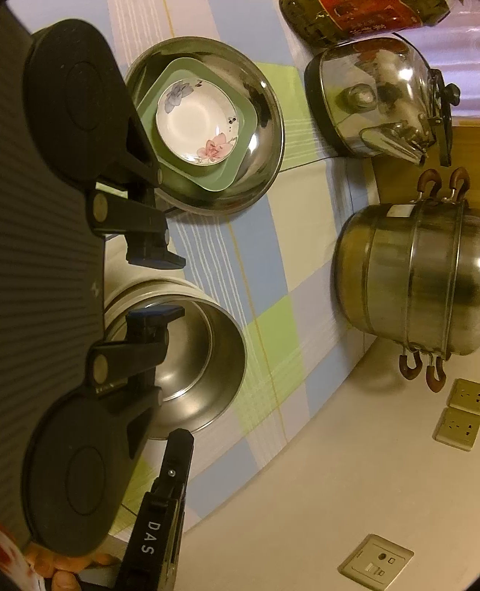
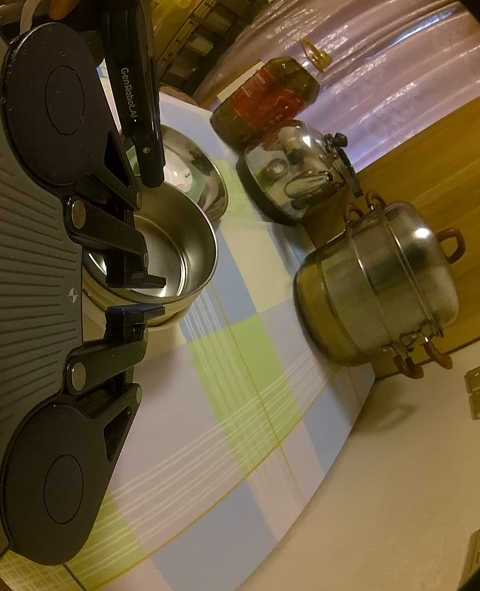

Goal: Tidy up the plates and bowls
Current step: 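Lift and carry the bowl stack with both grippers toward the steel plate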

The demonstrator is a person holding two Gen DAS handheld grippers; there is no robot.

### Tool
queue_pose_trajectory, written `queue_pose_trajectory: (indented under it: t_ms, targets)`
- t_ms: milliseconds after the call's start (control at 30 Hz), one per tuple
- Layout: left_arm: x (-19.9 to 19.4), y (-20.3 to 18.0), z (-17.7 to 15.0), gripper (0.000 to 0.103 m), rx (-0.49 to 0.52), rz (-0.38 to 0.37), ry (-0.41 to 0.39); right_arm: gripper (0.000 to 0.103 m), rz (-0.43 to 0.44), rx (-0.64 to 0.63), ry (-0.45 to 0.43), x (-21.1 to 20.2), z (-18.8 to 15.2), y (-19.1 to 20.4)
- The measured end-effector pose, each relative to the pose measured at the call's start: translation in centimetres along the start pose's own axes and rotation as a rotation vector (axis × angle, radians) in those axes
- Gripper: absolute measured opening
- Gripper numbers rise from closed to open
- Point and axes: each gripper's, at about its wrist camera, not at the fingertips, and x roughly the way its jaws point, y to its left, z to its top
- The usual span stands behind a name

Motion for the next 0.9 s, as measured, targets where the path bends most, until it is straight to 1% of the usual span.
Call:
queue_pose_trajectory:
  t_ms: [500, 700, 800, 900]
  targets:
    - [2.2, 0.2, 0.0, 0.017, -0.004, -0.002, 0.048, 0.009, -0.013, 0.025, 0.045, 1.6, 0.1, -0.7]
    - [2.4, 0.4, 0.1, 0.017, -0.016, -0.01, 0.055, 0.009, -0.013, 0.038, 0.049, 1.7, 0.1, -0.9]
    - [1.9, 0.6, 0.3, 0.017, -0.036, -0.026, 0.052, 0.009, -0.01, 0.045, 0.043, 1.4, 0.3, -0.9]
    - [1.9, 0.7, 0.4, 0.02, -0.048, -0.04, 0.052, 0.009, -0.01, 0.019, 0.032, 1.2, 0.8, -0.5]
